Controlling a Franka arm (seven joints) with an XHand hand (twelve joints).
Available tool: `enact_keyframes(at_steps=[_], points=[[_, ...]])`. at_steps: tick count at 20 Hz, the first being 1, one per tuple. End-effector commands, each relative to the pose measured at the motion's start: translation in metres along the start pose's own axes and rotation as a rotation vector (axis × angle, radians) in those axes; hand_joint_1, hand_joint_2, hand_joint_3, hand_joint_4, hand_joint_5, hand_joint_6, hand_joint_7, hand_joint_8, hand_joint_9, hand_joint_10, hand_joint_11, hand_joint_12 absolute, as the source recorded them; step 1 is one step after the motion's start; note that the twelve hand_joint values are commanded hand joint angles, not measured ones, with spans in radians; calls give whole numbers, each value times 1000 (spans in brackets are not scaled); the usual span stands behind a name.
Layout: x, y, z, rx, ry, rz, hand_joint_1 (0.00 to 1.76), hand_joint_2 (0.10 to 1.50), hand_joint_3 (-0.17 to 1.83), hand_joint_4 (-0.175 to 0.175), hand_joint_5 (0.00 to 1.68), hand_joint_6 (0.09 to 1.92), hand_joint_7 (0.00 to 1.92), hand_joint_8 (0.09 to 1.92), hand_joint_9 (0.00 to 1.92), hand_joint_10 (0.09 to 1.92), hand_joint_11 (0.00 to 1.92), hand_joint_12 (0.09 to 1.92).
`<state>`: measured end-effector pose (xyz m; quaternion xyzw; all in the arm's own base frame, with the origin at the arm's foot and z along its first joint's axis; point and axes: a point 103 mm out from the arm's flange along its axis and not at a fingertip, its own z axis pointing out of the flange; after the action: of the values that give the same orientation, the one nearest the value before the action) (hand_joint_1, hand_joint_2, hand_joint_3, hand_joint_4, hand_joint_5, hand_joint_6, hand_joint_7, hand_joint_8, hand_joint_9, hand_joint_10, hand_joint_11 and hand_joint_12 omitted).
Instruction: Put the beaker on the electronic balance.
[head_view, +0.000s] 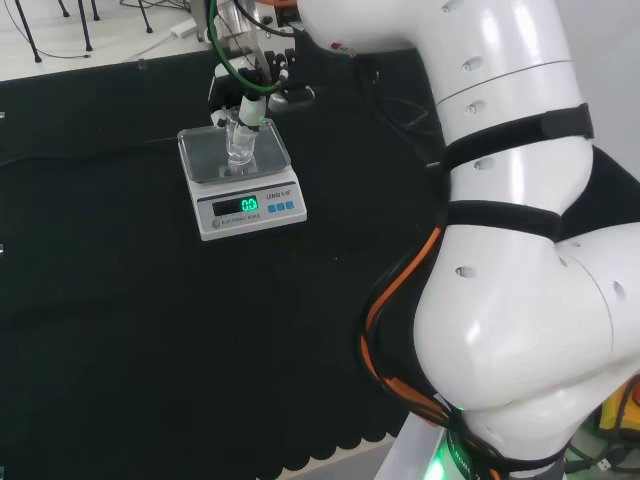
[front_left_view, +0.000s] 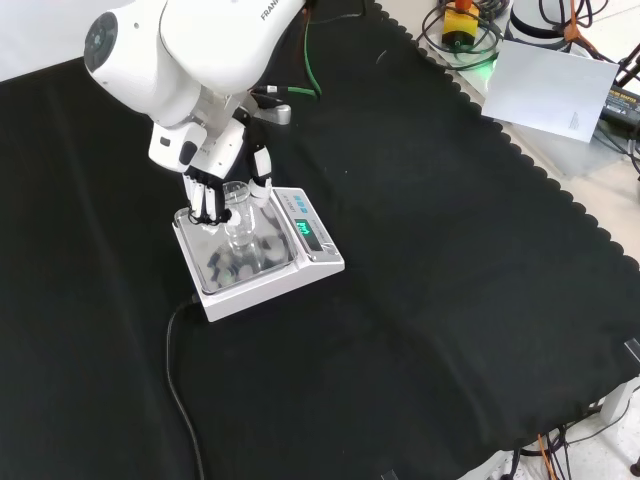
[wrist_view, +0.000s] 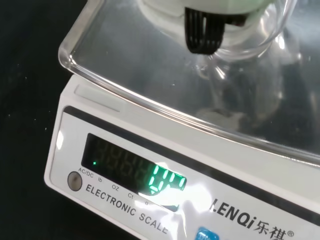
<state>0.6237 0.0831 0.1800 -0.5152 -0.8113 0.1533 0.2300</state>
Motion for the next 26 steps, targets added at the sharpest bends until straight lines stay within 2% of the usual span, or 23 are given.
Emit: enact_keyframes(at_steps=[1,4,7,10,12,14,16,20,26], points=[[2,7,8,31,-2,-8,1619,972,402,-175,721,1090,563,1133,722,1501,790,1168],[6,11,8,34,-4,-16,1619,973,399,-175,722,1089,564,1132,722,1499,790,1167],[23,30,7,43,-26,-6,1619,973,397,-175,723,1087,564,1132,723,1498,791,1166],[23,28,5,38,-21,-17,1619,974,395,-175,724,1086,565,1131,724,1496,791,1165],[22,25,5,44,-24,-21,1476,867,706,-175,725,1057,570,1090,760,1253,817,1116],[18,21,4,64,-33,-27,1324,721,884,-175,696,992,560,975,818,975,951,1023],[14,12,3,81,-49,-22,1210,619,892,-156,680,916,506,900,746,852,980,1053],[11,4,0,110,-71,-8,1042,510,737,-79,583,822,423,840,509,861,767,1257],[12,3,0,120,-72,-8,972,492,627,-49,453,776,374,813,390,891,626,1335]])
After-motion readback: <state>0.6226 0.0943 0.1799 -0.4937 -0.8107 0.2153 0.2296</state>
